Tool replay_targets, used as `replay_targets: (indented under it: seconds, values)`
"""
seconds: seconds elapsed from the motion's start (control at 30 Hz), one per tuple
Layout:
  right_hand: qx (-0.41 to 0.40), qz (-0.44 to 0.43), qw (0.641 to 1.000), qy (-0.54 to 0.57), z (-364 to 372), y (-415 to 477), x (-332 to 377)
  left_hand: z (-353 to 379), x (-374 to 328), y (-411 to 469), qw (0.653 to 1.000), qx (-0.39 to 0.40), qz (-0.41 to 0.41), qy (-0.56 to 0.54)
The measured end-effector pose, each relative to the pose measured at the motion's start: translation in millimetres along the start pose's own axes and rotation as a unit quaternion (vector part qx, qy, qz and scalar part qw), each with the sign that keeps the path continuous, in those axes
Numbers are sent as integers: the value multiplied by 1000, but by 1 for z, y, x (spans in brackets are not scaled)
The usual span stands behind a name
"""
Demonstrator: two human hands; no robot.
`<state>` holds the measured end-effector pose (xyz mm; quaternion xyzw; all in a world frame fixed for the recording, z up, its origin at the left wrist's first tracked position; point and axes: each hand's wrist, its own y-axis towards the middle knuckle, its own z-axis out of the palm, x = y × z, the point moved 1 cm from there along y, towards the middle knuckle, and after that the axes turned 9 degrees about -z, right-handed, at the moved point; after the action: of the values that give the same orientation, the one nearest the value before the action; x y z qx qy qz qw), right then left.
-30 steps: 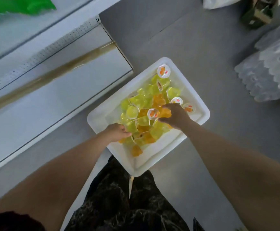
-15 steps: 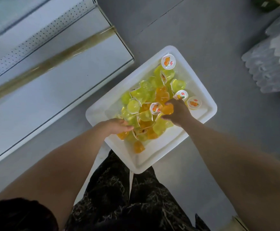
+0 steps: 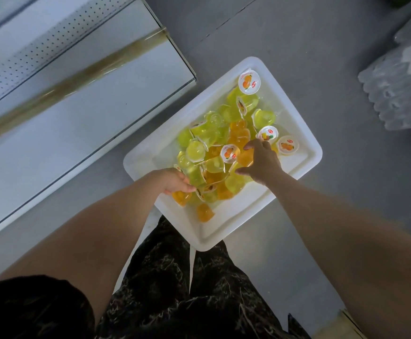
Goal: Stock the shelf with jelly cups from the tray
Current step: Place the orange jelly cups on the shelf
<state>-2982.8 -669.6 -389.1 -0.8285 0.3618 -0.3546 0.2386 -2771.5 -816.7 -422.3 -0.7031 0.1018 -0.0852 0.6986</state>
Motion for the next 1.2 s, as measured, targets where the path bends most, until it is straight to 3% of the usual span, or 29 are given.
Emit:
replay_targets:
  seconds: [0.3, 0.63, 0.93, 1.2]
  values:
    - [-26, -6, 1000, 4, 2, 1, -5, 10, -2, 6, 991, -97, -19, 94]
    - [-65, 16, 990, 124, 3, -21, 1, 34, -4, 5, 990, -99, 24, 98]
    - [-64, 22, 977, 203, 21, -29, -4, 57, -9, 1, 968, -161, -7, 195]
    - [-70, 23, 963, 259, 21, -39, -10, 64, -13, -9, 963, -188, -18, 194]
